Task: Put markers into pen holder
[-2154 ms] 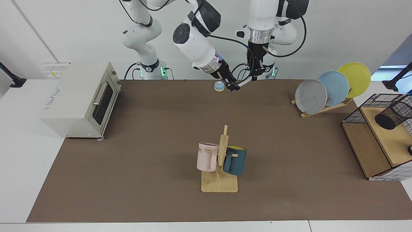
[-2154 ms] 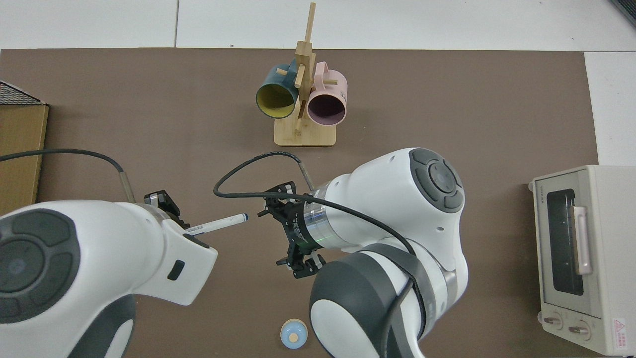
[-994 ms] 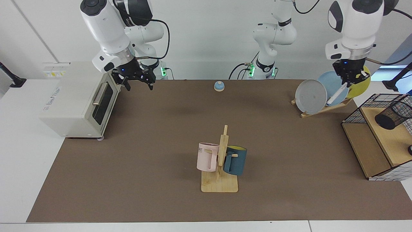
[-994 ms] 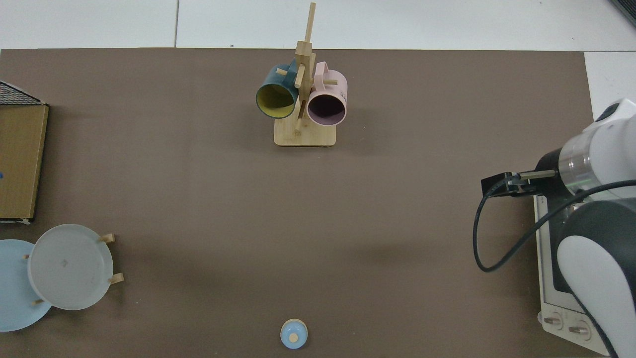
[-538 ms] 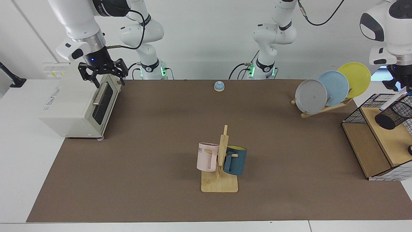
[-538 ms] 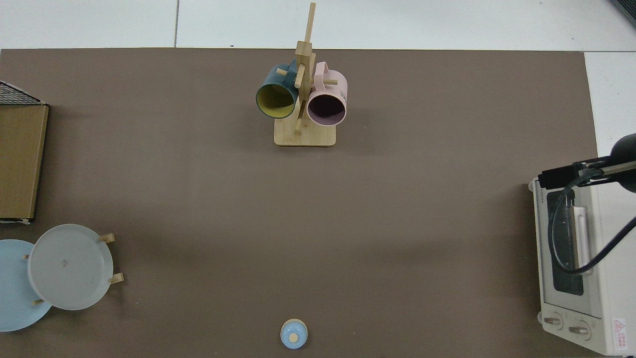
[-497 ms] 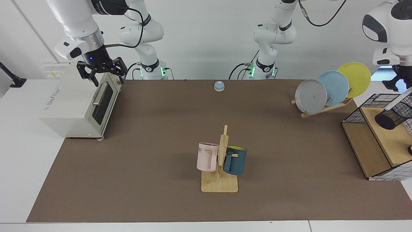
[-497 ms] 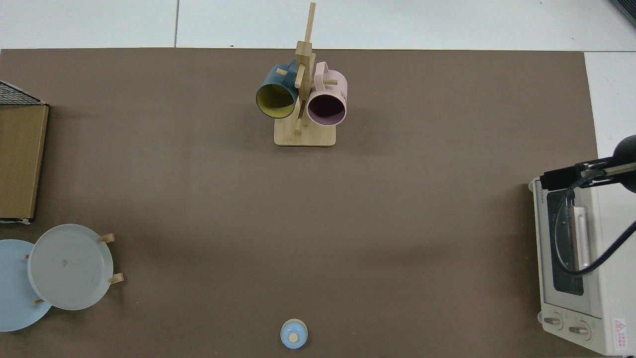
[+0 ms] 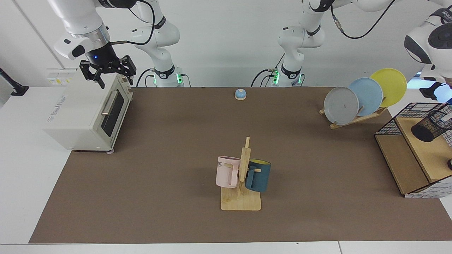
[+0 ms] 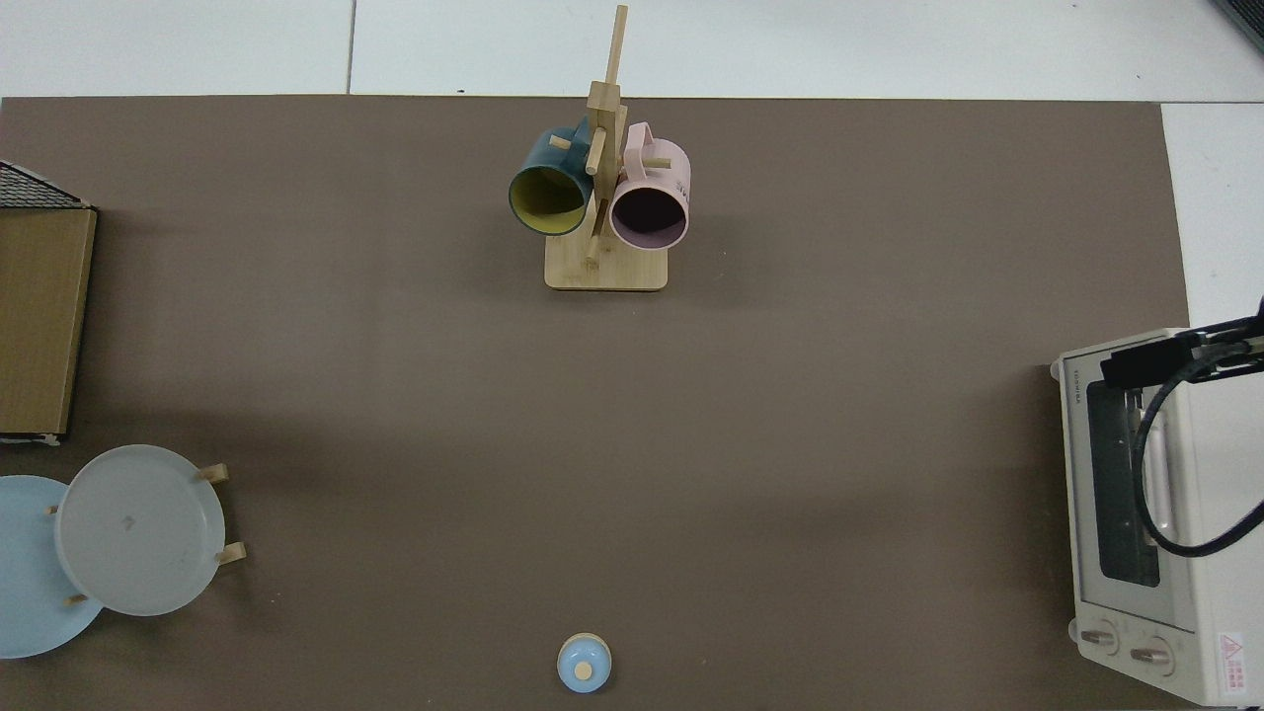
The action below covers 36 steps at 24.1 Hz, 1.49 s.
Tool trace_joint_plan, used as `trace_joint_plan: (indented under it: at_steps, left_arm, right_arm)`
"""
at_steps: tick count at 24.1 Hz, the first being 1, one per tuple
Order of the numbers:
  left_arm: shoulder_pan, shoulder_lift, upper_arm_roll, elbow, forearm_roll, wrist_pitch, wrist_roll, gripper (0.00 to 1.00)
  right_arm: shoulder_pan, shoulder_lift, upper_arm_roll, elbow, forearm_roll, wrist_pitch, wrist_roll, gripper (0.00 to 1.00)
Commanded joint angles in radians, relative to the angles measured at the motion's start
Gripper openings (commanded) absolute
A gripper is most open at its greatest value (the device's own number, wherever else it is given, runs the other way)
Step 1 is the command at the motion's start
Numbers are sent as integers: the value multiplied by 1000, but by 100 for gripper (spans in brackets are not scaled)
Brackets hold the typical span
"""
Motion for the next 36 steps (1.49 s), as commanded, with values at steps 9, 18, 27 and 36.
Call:
trace_joint_plan:
  at_steps: [9,18,27,36]
  left_arm:
    - [37,89,-2,66,-1,12,17,0]
    - [31,88,-8,68,-16,-13,2,100]
    - [-24,82,-37,68,-301,-212,-251,100]
    - [-109,65,-103,60,-479,-369,-812,100]
  right_arm:
    - [-22,-6,14,-15,9,8,-33,100]
    - [-19,-6,16,-15,9,8,-33,100]
    - [-19,-6,16,-15,9,8,-33,100]
    - [-19,-6,14,-15,4,8,-31,100]
